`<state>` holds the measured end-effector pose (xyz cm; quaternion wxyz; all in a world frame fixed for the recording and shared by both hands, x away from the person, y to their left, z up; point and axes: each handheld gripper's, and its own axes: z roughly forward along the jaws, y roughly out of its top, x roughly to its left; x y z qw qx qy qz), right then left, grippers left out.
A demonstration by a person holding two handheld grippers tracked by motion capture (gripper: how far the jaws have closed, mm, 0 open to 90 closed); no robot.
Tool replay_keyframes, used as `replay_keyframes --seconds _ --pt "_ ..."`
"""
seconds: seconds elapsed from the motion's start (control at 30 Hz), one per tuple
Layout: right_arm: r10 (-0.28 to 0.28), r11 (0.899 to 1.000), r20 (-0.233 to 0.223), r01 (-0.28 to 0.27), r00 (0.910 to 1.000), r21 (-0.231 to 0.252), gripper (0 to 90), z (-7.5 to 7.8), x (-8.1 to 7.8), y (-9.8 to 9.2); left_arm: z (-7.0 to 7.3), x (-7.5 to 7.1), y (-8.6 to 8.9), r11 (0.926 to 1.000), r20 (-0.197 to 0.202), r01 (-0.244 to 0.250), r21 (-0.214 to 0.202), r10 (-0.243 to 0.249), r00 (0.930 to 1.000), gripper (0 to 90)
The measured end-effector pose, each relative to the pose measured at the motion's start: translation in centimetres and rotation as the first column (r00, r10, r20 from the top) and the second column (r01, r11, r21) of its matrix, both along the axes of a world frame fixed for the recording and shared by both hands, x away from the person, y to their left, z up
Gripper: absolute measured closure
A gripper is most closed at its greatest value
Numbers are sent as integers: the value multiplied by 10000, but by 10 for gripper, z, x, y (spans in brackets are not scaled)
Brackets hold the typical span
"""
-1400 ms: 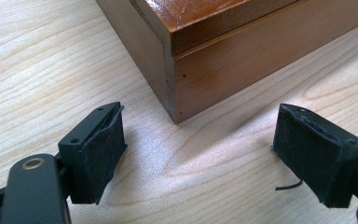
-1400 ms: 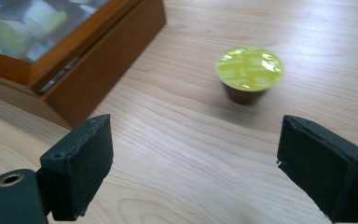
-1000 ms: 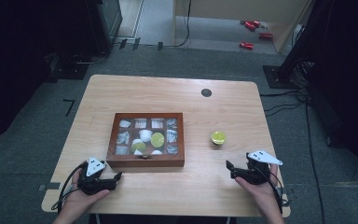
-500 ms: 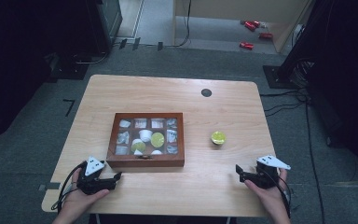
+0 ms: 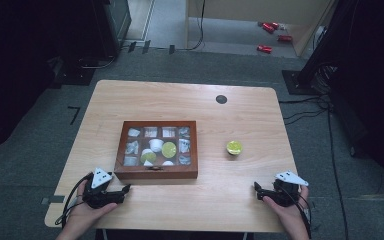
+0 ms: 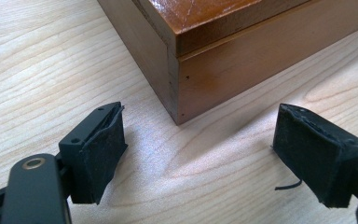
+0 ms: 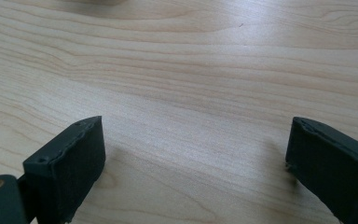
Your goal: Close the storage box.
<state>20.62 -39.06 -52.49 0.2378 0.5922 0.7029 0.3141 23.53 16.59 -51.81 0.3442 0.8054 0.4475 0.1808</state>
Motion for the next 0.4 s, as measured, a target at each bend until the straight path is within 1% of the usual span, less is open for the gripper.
replay_keyframes --seconds 0.07,0.23,0.4 --pt "-74 9998 -10 74 10000 -160 50 -1 0 2 0 0 0 10000 -3 6 -11 -6 10000 173" --pt "-201 9997 -11 201 9998 -145 49 -2 -1 3 0 0 1 10000 -11 27 -43 -27 10000 173" --pt "-199 9997 -24 199 9998 -115 50 -2 0 3 0 0 0 10000 0 46 49 -46 10000 173"
